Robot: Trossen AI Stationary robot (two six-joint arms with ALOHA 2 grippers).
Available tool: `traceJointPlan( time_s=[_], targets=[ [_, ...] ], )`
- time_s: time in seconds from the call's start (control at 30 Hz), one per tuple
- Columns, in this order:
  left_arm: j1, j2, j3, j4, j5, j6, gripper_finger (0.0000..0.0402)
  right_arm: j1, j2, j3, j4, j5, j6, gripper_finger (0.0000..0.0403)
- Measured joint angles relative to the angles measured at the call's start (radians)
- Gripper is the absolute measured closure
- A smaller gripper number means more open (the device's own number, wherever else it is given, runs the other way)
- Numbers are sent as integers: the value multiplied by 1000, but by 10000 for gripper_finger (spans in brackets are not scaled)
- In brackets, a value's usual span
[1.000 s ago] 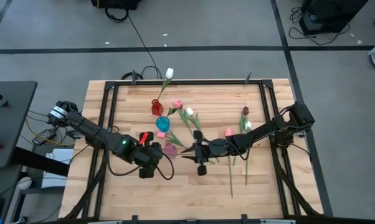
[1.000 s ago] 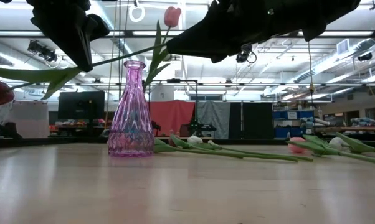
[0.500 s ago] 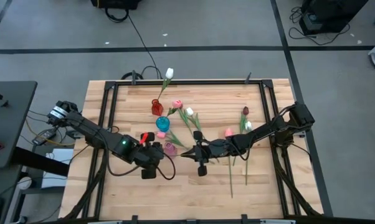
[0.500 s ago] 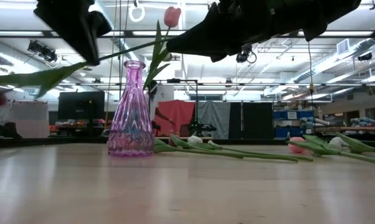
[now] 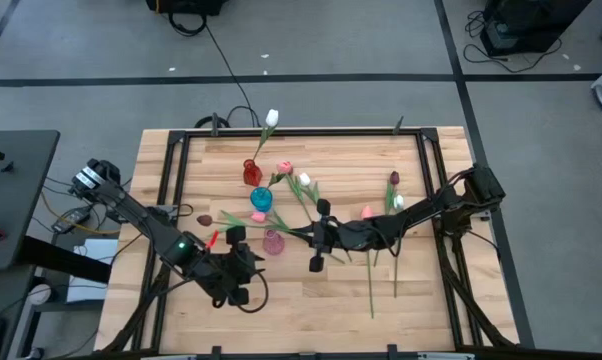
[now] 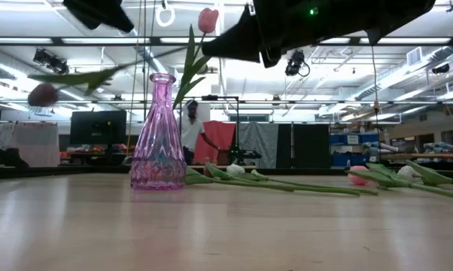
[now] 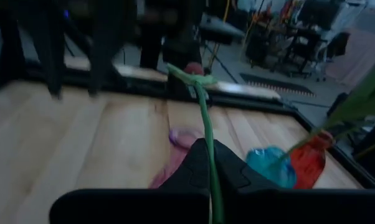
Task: Sort flowers into vase by color
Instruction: Put the bottom left red flower into the purple vase
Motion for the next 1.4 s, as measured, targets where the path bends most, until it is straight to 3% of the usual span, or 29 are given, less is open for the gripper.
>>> traceJointPlan(
  time_s=[0.2, 0.4, 0.53, 0.7, 0.8, 1.0, 1.2, 1.4],
  targets=[
    [-4, 1, -147, 199, -83, -47, 303, 14, 0, 0, 96, 78, -12, 399],
    [27, -14, -311, 503, -113, 70, 335, 47, 0, 0, 253, 213, -105, 398],
    [60, -73, -431, 774, -103, 216, 355, 63, 0, 0, 369, 175, -181, 398],
    [136, -173, -576, 1201, 50, 448, 370, 64, 0, 0, 399, 71, -169, 398],
    [178, -215, -630, 1360, 102, 535, 371, 63, 0, 0, 409, 46, -165, 398],
    [225, -230, -654, 1536, 162, 658, 353, 64, 0, 1, 474, -1, -182, 398],
    [237, -229, -653, 1712, 278, 752, 298, 63, 0, 1, 480, -43, -182, 398],
    [239, -228, -630, 1723, 285, 761, 260, 63, 0, 1, 488, -80, -179, 398]
  ],
)
